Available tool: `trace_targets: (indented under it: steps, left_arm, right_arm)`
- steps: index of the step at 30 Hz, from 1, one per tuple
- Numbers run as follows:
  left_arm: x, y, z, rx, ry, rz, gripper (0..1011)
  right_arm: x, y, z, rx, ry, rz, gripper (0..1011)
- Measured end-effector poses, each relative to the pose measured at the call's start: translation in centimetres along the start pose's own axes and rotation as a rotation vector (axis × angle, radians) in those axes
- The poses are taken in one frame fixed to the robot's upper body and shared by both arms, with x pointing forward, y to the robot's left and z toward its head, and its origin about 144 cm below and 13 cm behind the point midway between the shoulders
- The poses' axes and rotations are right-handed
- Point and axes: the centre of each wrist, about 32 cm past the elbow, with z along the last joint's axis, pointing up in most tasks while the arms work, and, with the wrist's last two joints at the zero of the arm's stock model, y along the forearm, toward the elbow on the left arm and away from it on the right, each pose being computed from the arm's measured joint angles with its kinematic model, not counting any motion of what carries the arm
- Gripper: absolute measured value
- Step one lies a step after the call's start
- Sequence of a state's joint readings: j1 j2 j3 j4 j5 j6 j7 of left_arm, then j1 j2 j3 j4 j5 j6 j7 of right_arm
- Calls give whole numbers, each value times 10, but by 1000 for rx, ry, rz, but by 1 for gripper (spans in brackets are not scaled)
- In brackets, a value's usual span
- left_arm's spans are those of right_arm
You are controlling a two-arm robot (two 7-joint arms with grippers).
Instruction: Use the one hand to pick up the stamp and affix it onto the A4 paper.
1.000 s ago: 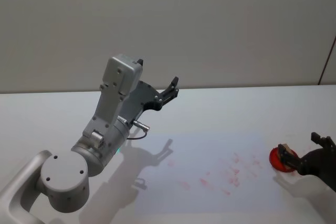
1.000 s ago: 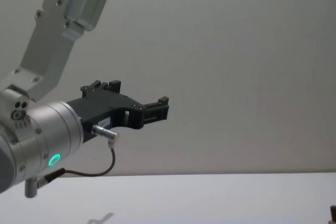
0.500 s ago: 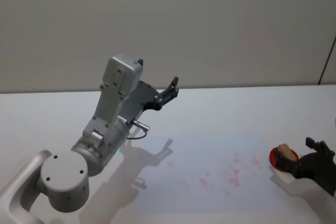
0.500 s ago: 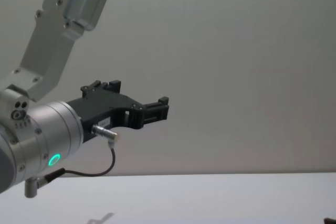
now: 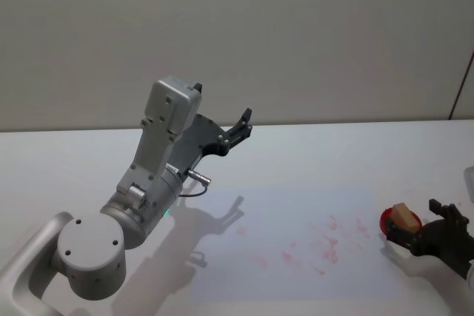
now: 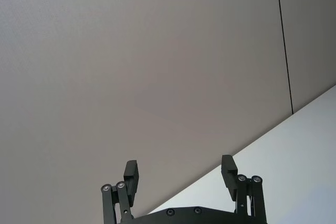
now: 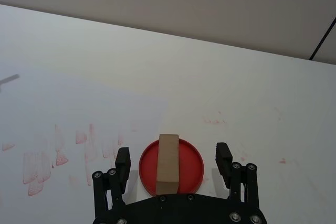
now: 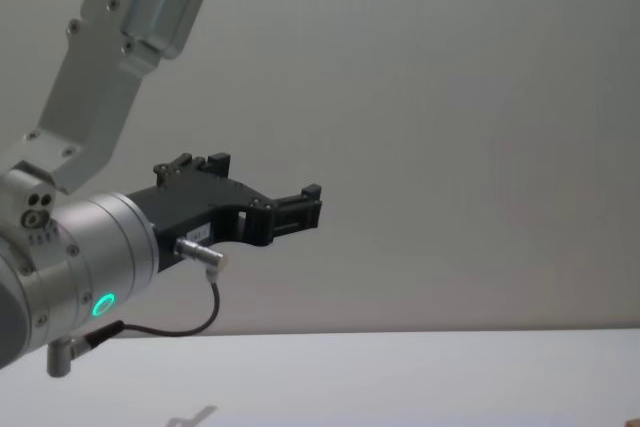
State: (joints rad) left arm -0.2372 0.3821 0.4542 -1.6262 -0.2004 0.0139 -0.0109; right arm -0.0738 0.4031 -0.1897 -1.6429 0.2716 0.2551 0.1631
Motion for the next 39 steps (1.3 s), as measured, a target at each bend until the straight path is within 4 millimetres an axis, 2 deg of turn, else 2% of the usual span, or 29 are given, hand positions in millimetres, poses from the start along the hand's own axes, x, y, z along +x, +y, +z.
trace_targets:
  steps: [20,23,29,30,36,39]
  left_arm:
    - [0,0,0,0,0,0,1001]
    - [0,0,0,0,0,0,1001]
    - [0,0,0,0,0,0,1001]
    - [0,0,0,0,0,0,1001]
    - [0,0,0,0,0,0,1001]
    - [0,0,0,0,0,0,1001]
  right_arm:
    - [-3,4,-3,-19,0,-4,1001]
    - [-3,4,-3,-21,0,-4,977]
    - [-4,6,-4,-24,0,-11,807]
    - [-4,6,-4,-26,-1,-13,807]
    - [-3,7,-4,-34,-3,-24,589]
    - [-3,8,-4,-36,-3,-28,534]
